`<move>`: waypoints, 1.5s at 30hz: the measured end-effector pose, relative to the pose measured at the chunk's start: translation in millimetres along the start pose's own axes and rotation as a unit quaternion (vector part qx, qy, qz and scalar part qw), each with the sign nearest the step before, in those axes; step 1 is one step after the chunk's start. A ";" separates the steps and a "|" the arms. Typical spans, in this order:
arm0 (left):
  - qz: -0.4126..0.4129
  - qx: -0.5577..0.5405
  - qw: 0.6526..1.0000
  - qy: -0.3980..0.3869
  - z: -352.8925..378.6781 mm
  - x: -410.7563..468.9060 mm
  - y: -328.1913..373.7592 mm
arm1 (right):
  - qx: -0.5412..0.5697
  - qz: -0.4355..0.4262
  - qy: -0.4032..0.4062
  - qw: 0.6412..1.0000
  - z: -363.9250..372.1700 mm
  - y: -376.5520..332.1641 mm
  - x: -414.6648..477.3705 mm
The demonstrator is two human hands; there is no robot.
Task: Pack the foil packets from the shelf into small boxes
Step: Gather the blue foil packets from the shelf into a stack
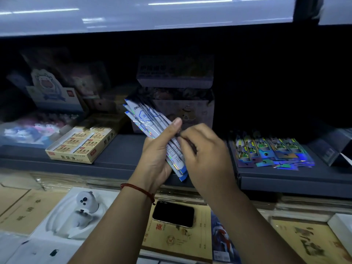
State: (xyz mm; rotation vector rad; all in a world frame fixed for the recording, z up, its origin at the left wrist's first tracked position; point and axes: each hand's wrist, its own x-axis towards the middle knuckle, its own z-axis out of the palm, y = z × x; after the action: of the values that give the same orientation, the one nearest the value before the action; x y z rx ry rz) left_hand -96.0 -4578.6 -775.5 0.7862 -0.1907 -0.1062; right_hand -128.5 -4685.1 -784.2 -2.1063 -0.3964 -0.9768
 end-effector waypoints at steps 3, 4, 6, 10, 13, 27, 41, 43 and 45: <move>-0.001 -0.001 1.000 0.010 -1.7 1.6 3.0 | 0.062 0.006 -0.039 0.997 2.1 3.1 0.8; 0.001 0.001 1.000 0.014 -3.3 3.9 4.8 | 0.075 0.014 -0.051 0.996 1.7 3.9 0.8; 0.020 0.019 0.999 0.017 -4.4 7.5 8.2 | 0.047 0.034 -0.053 0.997 0.8 4.9 0.9; 0.133 0.150 0.979 0.045 0.7 11.7 16.1 | 0.103 0.108 -0.065 0.987 -6.0 5.9 7.6; 0.215 0.239 0.946 0.048 5.6 11.3 16.5 | 0.219 0.151 -0.091 0.960 -11.4 3.0 11.9; 0.122 0.349 0.925 -0.085 -4.1 10.1 -2.8 | 0.204 0.196 -0.107 0.953 -15.0 -6.2 16.3; 0.170 0.403 0.896 -0.082 -5.5 11.4 -12.2 | 0.163 0.185 -0.182 0.952 -18.3 -3.8 19.2; 0.176 0.395 0.898 -0.076 -4.2 9.9 -13.9 | 0.135 0.172 -0.191 0.957 -18.1 -2.4 19.2; 0.182 0.380 0.905 -0.052 -4.1 9.8 -17.0 | 0.129 0.168 -0.209 0.955 -16.0 0.2 17.8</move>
State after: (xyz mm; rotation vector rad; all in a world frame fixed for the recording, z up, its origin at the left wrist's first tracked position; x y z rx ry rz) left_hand -86.0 -4589.3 -789.2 1.5106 -0.4949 0.3042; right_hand -124.8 -4698.0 -764.3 -2.0403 -0.3365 -0.2637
